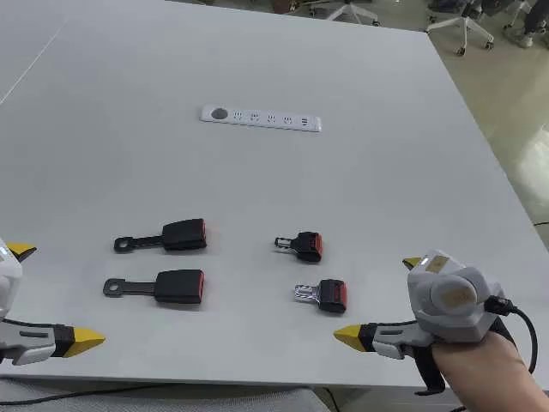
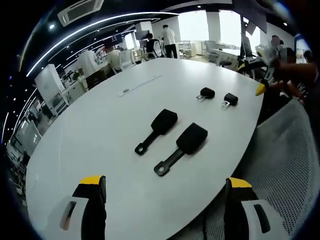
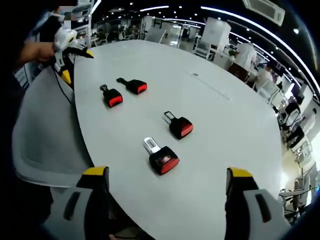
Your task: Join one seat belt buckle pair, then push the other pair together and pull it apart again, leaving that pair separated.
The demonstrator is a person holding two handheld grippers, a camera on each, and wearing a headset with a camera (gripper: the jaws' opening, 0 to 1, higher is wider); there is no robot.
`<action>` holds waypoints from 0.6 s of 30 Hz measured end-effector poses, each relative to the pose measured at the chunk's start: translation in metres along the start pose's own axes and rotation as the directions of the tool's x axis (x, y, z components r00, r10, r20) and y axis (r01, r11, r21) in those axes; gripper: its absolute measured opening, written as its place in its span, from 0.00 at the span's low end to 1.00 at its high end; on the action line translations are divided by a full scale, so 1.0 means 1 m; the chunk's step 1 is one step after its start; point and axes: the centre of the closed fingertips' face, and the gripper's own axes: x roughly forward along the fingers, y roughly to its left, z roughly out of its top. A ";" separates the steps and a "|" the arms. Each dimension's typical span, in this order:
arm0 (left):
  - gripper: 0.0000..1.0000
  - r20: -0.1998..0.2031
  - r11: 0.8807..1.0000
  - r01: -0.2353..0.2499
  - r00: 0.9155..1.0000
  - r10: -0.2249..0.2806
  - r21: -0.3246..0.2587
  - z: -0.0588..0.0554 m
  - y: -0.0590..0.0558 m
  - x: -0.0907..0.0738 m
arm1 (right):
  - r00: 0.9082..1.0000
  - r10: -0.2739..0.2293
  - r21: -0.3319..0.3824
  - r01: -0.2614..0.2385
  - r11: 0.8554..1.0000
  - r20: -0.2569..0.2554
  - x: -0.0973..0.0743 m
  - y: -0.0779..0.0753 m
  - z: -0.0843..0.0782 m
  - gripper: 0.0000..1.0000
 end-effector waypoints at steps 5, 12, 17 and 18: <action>1.00 0.000 1.000 0.004 1.000 -0.004 0.006 0.001 -0.001 -0.001 | 1.000 0.005 0.024 -0.005 1.000 0.004 -0.002 0.003 0.000 0.98; 1.00 0.007 1.000 0.012 1.000 -0.012 0.018 0.011 -0.006 -0.004 | 1.000 0.008 0.021 -0.008 1.000 -0.004 -0.008 0.008 -0.001 0.98; 1.00 0.008 0.999 0.017 1.000 -0.017 0.041 0.022 -0.008 -0.005 | 1.000 0.007 0.029 -0.007 1.000 0.005 -0.014 0.006 0.002 0.98; 1.00 0.009 0.999 0.017 1.000 -0.018 0.042 0.023 -0.008 -0.005 | 1.000 0.008 0.035 -0.009 0.999 0.008 -0.015 0.005 0.003 0.98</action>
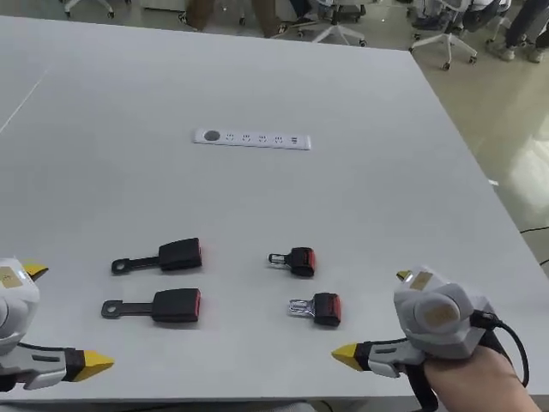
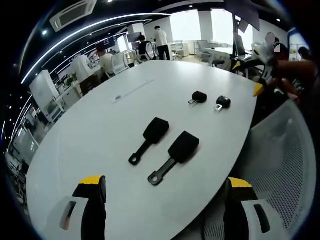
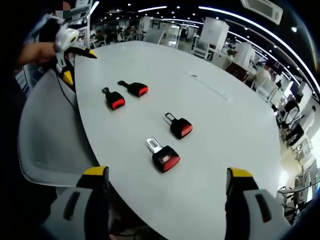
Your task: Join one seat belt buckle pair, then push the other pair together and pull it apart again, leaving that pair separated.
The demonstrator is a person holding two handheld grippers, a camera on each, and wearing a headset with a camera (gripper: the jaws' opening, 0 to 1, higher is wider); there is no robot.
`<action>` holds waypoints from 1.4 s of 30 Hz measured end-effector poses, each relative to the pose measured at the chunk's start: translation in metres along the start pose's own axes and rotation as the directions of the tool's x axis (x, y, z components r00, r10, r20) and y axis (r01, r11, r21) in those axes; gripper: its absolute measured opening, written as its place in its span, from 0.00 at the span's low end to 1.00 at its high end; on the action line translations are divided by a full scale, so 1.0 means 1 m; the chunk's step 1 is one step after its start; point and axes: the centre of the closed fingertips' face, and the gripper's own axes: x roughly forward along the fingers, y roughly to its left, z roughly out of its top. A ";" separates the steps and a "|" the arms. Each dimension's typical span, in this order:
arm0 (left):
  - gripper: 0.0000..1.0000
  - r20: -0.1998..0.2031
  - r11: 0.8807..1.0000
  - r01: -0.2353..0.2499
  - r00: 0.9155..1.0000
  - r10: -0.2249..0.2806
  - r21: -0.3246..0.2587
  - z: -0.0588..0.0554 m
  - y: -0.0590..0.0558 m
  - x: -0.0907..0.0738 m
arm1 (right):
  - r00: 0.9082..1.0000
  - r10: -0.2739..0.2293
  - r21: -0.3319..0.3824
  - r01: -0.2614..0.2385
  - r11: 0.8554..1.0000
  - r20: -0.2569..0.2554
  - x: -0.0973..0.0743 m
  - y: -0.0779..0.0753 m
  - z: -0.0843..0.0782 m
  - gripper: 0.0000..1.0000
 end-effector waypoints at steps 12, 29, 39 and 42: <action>1.00 0.013 0.999 0.018 1.000 -0.019 0.037 0.016 0.002 0.009 | 1.000 -0.008 0.025 0.008 1.000 0.002 -0.004 -0.001 -0.004 0.97; 1.00 0.013 0.999 0.025 1.000 -0.025 0.029 0.017 0.011 0.023 | 1.000 -0.011 0.023 0.012 1.000 -0.009 0.006 -0.008 -0.006 0.99; 1.00 0.010 1.000 0.019 1.000 -0.019 0.014 0.014 0.017 0.027 | 1.000 0.015 -0.004 -0.015 1.000 -0.020 0.020 -0.008 -0.001 0.97; 1.00 0.010 1.000 0.021 1.000 -0.021 0.008 0.013 0.016 0.028 | 1.000 0.015 -0.015 -0.015 1.000 -0.008 0.023 -0.009 0.002 0.97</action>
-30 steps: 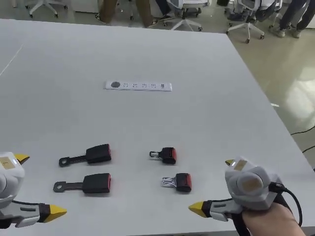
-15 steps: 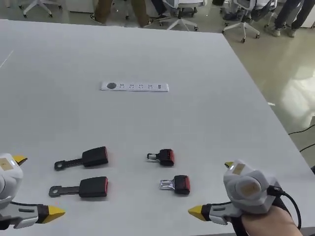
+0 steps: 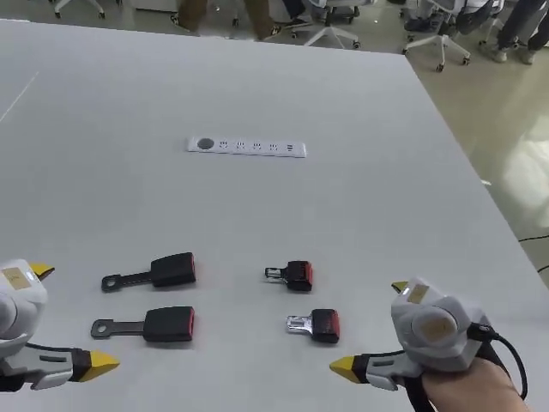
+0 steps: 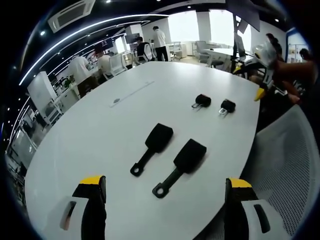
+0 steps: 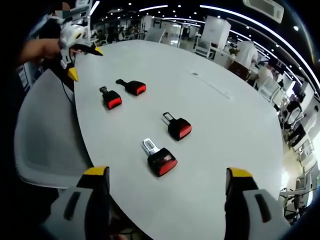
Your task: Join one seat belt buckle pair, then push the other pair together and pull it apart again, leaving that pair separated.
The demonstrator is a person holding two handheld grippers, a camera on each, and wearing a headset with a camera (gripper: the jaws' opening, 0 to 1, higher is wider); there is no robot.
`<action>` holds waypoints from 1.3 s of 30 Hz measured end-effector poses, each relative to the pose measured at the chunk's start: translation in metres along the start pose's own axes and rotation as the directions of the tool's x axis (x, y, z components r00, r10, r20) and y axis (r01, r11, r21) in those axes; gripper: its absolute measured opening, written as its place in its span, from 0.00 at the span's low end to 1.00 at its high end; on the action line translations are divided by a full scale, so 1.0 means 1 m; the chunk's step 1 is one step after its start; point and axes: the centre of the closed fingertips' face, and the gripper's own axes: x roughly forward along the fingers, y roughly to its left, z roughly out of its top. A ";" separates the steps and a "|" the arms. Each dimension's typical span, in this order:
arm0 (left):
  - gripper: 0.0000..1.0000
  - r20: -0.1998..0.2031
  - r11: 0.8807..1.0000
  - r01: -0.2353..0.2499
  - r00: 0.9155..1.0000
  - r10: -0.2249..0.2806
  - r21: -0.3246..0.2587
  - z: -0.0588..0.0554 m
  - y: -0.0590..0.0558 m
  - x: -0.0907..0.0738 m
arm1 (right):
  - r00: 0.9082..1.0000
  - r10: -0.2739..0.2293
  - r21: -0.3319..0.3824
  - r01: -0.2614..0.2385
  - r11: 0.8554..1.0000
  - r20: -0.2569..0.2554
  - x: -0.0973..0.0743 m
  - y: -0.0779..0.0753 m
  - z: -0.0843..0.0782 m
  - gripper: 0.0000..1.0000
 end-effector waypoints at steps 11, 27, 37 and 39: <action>1.00 -0.010 1.000 0.027 1.000 -0.027 0.016 0.000 -0.008 0.006 | 1.000 0.025 -0.014 -0.025 1.000 -0.015 0.004 0.001 -0.001 0.92; 0.92 -0.023 0.998 0.058 0.998 -0.058 0.023 -0.005 -0.015 0.010 | 0.998 0.058 -0.036 -0.058 0.998 -0.007 0.009 0.010 0.003 0.86; 0.85 -0.055 0.993 0.090 0.995 -0.086 0.072 -0.012 -0.023 0.018 | 0.997 0.081 -0.076 -0.082 0.994 -0.019 0.017 0.017 0.006 0.87; 0.82 -0.065 0.992 0.100 0.993 -0.095 0.082 -0.012 -0.025 0.019 | 0.996 0.081 -0.082 -0.083 0.993 -0.022 0.018 0.017 0.006 0.87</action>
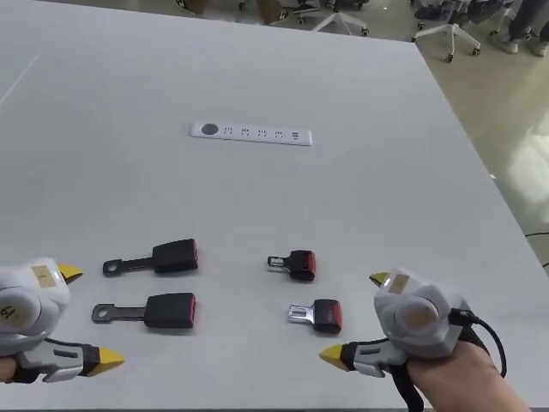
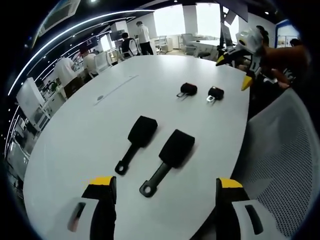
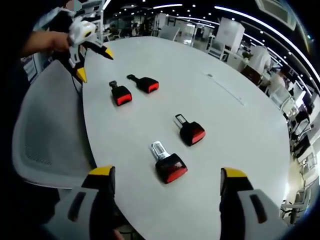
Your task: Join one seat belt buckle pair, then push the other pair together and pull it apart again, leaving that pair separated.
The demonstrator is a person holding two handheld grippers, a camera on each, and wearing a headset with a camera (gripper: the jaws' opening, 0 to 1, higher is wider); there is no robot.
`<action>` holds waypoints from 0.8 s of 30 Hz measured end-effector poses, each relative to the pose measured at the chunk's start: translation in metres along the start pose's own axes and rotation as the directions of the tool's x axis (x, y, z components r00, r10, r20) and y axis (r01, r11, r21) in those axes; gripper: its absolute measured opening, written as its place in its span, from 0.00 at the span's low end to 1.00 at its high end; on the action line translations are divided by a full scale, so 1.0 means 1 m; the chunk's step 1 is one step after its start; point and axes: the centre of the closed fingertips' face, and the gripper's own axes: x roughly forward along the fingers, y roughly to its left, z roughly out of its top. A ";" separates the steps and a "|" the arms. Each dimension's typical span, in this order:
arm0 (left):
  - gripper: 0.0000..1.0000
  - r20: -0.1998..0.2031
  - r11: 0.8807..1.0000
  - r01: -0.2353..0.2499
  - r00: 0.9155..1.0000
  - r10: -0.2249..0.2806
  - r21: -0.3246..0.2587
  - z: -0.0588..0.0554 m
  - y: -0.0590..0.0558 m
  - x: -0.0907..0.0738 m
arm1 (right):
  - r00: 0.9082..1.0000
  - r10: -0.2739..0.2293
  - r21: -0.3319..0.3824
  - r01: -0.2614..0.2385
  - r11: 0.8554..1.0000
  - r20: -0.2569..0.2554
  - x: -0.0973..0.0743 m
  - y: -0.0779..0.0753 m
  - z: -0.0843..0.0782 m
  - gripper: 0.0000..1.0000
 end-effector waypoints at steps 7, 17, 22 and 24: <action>0.71 -0.036 0.996 0.069 0.997 -0.067 0.062 -0.001 -0.012 0.011 | 1.000 0.025 -0.024 -0.026 0.999 -0.014 0.007 0.001 -0.001 0.79; 0.67 -0.085 0.980 0.090 0.993 -0.076 0.177 -0.005 -0.012 0.034 | 0.996 0.082 -0.099 -0.086 0.991 -0.047 0.020 0.013 -0.004 0.72; 0.63 -0.103 0.970 0.110 0.991 -0.089 0.218 -0.009 -0.008 0.045 | 0.993 0.106 -0.135 -0.113 0.984 -0.056 0.027 0.013 -0.006 0.67; 0.61 -0.116 0.964 0.129 0.988 -0.104 0.234 -0.011 -0.008 0.050 | 0.991 0.113 -0.149 -0.123 0.981 -0.073 0.030 0.011 -0.010 0.65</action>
